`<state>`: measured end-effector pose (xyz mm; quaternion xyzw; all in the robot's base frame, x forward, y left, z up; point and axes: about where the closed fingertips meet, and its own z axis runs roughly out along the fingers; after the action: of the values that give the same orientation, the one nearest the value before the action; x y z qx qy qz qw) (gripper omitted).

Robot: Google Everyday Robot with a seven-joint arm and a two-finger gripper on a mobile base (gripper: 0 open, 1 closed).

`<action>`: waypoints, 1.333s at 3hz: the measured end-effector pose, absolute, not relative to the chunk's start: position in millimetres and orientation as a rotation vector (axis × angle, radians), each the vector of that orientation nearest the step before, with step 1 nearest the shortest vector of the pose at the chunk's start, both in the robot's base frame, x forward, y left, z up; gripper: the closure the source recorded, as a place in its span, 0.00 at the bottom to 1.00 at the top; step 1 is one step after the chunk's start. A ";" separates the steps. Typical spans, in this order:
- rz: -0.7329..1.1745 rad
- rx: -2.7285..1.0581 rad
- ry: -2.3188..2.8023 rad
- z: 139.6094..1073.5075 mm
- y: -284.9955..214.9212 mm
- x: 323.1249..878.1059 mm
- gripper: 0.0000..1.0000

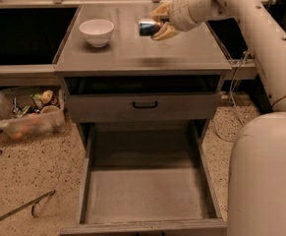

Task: Pick redbull can from middle drawer and place on counter

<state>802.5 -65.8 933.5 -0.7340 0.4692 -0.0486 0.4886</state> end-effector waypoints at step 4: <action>0.036 -1.812 1.495 847.9 -98.4 829.2 0.82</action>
Offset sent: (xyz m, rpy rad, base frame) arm 0.0589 -0.0533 -0.0747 -0.1104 0.3087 -0.1945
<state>829.2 -98.4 847.9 -0.7115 0.5871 0.0142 0.3857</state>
